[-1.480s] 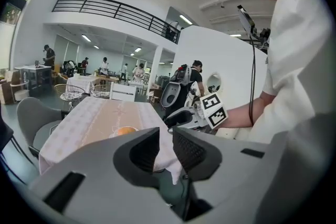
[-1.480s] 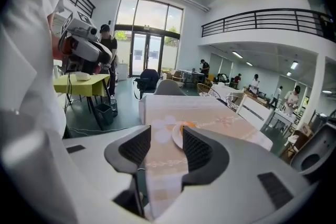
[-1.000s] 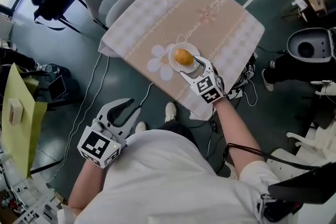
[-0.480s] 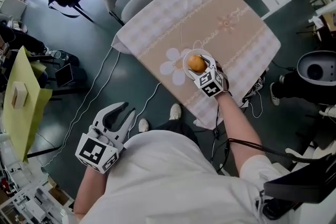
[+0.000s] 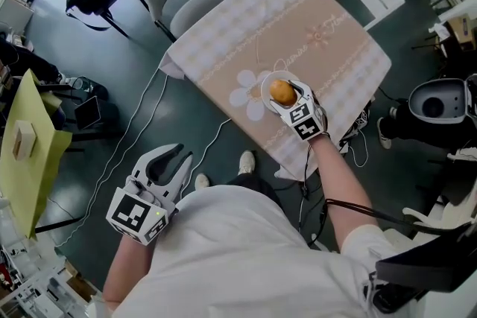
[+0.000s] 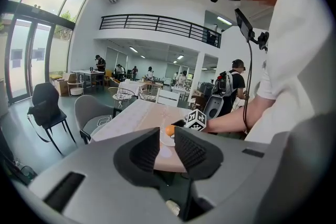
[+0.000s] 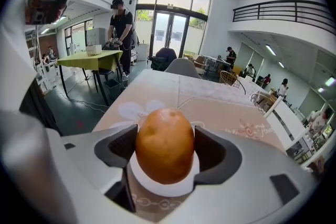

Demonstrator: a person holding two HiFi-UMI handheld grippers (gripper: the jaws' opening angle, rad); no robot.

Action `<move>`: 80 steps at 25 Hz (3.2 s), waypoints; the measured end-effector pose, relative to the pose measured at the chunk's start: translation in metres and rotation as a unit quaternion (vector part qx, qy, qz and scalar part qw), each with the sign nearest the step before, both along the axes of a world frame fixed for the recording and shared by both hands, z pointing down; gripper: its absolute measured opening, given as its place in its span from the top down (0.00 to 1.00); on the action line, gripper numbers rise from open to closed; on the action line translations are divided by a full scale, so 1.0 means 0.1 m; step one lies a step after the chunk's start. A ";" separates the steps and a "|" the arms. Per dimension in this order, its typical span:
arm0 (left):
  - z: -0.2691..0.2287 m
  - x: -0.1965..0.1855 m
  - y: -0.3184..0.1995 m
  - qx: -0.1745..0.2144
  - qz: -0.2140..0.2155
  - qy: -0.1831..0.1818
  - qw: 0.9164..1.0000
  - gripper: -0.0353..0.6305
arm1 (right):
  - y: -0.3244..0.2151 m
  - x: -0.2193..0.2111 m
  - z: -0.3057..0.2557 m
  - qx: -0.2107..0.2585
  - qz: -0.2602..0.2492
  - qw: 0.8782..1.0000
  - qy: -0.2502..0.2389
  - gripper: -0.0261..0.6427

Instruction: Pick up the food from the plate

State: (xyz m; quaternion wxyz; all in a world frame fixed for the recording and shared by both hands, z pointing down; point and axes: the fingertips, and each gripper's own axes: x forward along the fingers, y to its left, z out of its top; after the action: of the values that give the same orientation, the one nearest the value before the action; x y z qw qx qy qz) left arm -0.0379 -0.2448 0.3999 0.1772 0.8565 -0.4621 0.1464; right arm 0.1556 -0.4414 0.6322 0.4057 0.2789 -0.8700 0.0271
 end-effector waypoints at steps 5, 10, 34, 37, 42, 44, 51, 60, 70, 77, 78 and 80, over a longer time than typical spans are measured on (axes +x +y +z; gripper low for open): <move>0.02 -0.04 0.10 0.007 0.029 0.011 1.000 0.81 | 0.27 0.00 -0.31 0.010 0.029 0.999 -0.018 0.43; 0.05 -0.12 0.26 0.007 0.056 0.019 0.998 0.85 | 0.65 -0.08 -0.73 0.026 0.054 0.997 -0.038 0.43; 0.19 -0.71 1.54 0.002 0.165 0.054 0.985 0.93 | 2.95 -0.94 -1.92 0.088 0.113 0.985 -0.096 0.43; 0.20 -0.73 1.65 0.005 0.171 0.057 0.984 0.93 | 3.18 -1.03 -1.92 0.086 0.112 0.985 -0.099 0.43; 0.21 -0.77 1.80 0.003 0.180 0.059 0.982 0.93 | 3.44 -1.16 -1.94 0.083 0.108 0.985 -0.103 0.43; 0.24 -0.79 1.85 0.001 0.181 0.059 0.982 0.93 | 3.51 -1.21 -1.95 0.084 0.106 0.985 -0.105 0.43; 0.27 -0.81 1.91 0.000 0.184 0.060 0.981 0.93 | 3.67 -1.39 -2.03 0.089 0.092 0.985 -0.116 0.43; 0.28 -0.84 1.93 -0.001 0.182 0.058 0.982 0.93 | 3.67 -1.46 -2.05 0.095 0.083 0.984 -0.122 0.43; 0.31 -0.79 1.91 -0.003 0.187 0.055 0.981 0.93 | 3.67 -1.42 -1.99 0.090 0.087 0.986 -0.113 0.43; 0.36 -0.73 1.93 -0.005 0.190 0.053 0.980 0.93 | 3.68 -1.37 -1.93 0.088 0.088 0.986 -0.113 0.43; 0.37 -0.73 1.93 -0.006 0.189 0.053 0.981 0.93 | 3.68 -1.37 -1.92 0.088 0.088 0.986 -0.113 0.43; 0.39 -0.73 1.93 -0.007 0.185 0.052 0.981 0.93 | 3.67 -1.36 -1.89 0.088 0.086 0.986 -0.114 0.43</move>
State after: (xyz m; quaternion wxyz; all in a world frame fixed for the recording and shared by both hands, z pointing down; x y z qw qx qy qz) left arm -0.1107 -0.0515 0.4391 0.1768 0.9325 -0.2843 0.1353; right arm 0.0193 -0.0745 0.4427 0.2737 0.3819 -0.8826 0.0170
